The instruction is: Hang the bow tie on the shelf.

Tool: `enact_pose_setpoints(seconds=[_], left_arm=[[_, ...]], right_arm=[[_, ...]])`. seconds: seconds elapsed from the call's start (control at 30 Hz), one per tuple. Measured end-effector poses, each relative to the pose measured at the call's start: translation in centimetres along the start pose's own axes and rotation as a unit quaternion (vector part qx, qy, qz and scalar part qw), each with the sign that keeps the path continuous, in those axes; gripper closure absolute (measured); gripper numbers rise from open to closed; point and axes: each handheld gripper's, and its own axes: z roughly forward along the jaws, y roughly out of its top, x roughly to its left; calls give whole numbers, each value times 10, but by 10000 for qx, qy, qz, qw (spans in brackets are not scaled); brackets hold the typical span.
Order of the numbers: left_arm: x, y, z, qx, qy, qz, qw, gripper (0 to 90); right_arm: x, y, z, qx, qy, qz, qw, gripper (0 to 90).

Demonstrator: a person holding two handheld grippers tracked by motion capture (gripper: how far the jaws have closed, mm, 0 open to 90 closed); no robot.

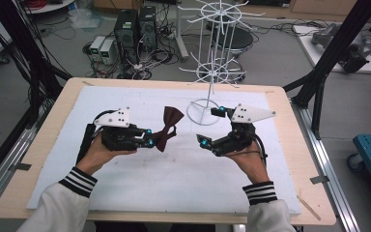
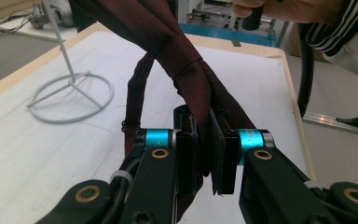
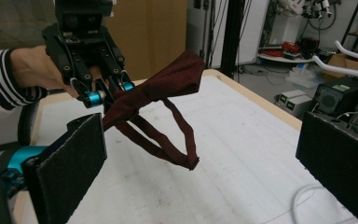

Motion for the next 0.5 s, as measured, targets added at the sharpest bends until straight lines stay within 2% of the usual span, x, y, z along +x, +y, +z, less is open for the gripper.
enact_pose_setpoints(seconds=[0.07, 0.37, 0.47, 0.5], left_arm=[[-1, 1, 1, -9, -32, 39, 10000, 820], [-1, 3, 5, -66, -235, 149, 9996, 820], [-1, 3, 4, -113, -248, 142, 9995, 820], [-1, 3, 4, -122, -251, 143, 9995, 820]], right_arm=[[-2, 5, 3, 21, 110, -78, 9999, 49], [-7, 22, 20, 201, 474, 123, 9986, 62], [-8, 24, 24, 255, 619, 96, 9977, 157], [-8, 24, 25, 251, 627, 89, 9977, 157]])
